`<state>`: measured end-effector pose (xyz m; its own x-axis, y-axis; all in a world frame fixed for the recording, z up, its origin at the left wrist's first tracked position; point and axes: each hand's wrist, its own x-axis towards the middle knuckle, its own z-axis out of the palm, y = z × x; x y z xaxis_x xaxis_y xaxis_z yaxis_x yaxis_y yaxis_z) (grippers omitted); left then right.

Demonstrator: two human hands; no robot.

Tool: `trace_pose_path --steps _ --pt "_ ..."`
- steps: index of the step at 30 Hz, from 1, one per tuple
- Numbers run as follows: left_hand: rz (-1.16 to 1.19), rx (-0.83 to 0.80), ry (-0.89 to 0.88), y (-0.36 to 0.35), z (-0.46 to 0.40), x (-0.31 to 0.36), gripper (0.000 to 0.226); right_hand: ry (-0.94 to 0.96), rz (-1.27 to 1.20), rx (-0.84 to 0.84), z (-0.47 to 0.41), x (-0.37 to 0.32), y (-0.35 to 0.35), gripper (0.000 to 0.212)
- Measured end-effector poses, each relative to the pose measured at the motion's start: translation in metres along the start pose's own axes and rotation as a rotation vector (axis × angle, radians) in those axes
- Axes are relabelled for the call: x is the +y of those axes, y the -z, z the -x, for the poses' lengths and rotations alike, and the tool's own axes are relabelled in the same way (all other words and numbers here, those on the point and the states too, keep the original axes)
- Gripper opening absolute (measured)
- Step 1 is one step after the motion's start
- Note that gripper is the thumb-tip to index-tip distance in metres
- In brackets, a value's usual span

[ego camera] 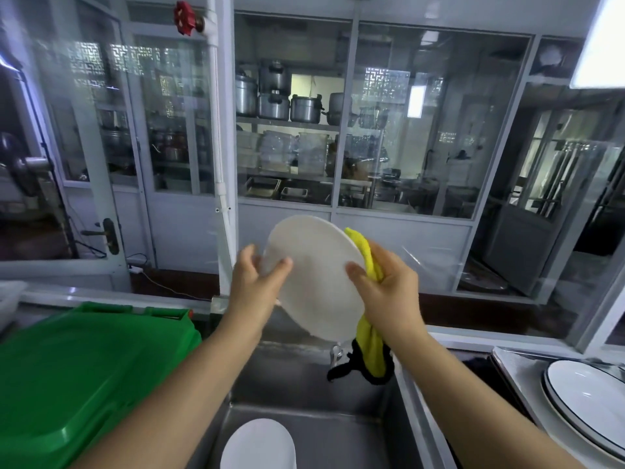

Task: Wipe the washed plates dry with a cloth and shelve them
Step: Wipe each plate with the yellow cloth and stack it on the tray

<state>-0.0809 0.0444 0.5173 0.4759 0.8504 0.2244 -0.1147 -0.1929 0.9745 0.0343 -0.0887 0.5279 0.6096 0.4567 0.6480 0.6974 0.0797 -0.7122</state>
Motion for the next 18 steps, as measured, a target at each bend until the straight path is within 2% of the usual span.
trace_pose_path --steps 2,4,6,8,11,14,18 --pt "0.097 -0.139 0.03 -0.012 0.014 0.003 0.042 0.178 0.289 0.069 0.007 0.007 -0.014 0.037" --pt "0.283 -0.214 0.174 -0.02 0.023 0.016 0.031 0.379 0.461 0.061 0.015 0.012 -0.026 0.042" --pt "0.42 -0.172 0.304 -0.023 0.022 0.025 0.035 0.559 0.576 0.072 0.023 0.016 -0.035 0.044" --pt "0.471 -0.061 0.365 -0.023 0.018 0.024 0.032 0.693 0.676 0.113 0.031 0.02 -0.041 0.045" --pt "0.439 0.04 0.365 -0.02 0.017 0.016 0.026 0.781 0.722 0.116 0.042 0.024 -0.049 0.051" --pt "0.48 0.048 0.351 -0.017 0.018 0.013 0.02 0.828 0.711 0.107 0.046 0.023 -0.051 0.045" --pt "0.536 0.07 0.226 -0.011 0.016 0.014 0.016 0.805 0.632 0.061 0.041 0.031 -0.038 0.049"
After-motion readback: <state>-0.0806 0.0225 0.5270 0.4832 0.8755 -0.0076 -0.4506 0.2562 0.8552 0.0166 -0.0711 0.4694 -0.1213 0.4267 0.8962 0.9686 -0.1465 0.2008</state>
